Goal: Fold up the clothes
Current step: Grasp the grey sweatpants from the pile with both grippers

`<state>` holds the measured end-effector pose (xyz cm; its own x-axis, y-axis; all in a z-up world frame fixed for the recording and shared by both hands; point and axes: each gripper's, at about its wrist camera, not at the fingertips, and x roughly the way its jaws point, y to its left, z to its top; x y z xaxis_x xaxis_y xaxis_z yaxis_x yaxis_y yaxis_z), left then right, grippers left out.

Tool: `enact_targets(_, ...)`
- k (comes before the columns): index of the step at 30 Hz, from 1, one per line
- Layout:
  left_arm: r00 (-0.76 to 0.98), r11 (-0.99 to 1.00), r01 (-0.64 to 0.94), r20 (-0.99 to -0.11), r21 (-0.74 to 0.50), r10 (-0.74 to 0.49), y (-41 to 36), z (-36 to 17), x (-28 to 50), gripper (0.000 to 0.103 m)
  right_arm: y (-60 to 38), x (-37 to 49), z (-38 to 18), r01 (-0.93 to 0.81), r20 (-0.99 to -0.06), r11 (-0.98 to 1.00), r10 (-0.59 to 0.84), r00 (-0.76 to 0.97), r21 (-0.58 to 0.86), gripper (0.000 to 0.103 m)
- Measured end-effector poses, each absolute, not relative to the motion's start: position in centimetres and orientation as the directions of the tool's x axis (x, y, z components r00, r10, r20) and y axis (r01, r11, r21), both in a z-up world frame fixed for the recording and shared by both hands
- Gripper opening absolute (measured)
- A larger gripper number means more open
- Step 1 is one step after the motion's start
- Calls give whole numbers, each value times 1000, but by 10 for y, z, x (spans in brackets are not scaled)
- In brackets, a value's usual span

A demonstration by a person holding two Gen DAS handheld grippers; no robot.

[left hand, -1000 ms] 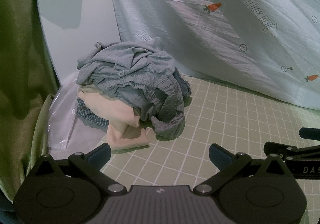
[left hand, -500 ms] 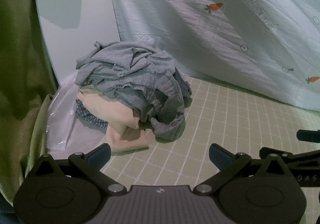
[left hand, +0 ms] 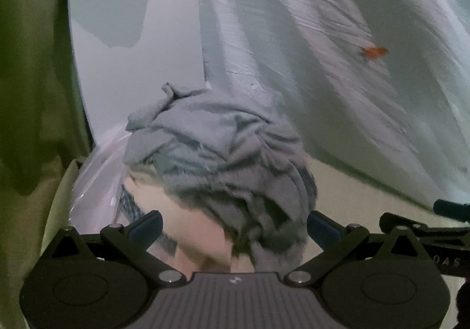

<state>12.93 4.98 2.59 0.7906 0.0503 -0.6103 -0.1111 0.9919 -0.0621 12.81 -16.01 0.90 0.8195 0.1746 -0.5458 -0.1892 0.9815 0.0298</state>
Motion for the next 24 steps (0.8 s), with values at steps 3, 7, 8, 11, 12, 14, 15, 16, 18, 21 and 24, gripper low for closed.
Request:
enact_targets(3,780,987,-144,-622,-70,69,63,21,168,102,-142,165,6,-202,-552,978,193,811,44,101)
enact_targets(7,752,980,-181,-654,-79,86,77,5,211,96,-117,206,-9,-218,-585,974,209,784,55,95)
enact_targets(8,745,979,-183,-662,-89,79,80,1,219,92,-112,213,-14,-220,-596,974,210,775,58,91)
enact_targets(11,727,973,-184,-685,-137,41,89,-12,240,75,-99,230,-31,-233,-630,969,234,741,85,88)
enact_targets(12,722,971,-183,-692,-157,24,91,-16,245,69,-96,233,-36,-237,-637,967,241,732,95,88)
enact_targets(14,711,967,-183,-703,-179,5,94,-23,251,60,-88,241,-46,-250,-655,963,255,711,103,87)
enact_targets(15,710,966,-184,-704,-180,4,95,-24,253,55,-85,245,-50,-252,-664,963,251,704,97,86)
enact_targets(16,712,966,-183,-702,-180,4,95,-24,253,51,-82,248,-54,-253,-673,963,247,698,92,81)
enact_targets(18,717,966,-186,-697,-181,8,96,-23,251,30,-81,253,-60,-261,-682,959,264,682,110,60)
enact_targets(21,731,968,-170,-682,-182,0,96,-14,240,18,-84,250,-61,-268,-674,952,298,676,152,31)
enact_targets(24,748,972,-147,-664,-183,-12,95,-5,227,15,-91,230,-54,-276,-628,948,314,712,160,16)
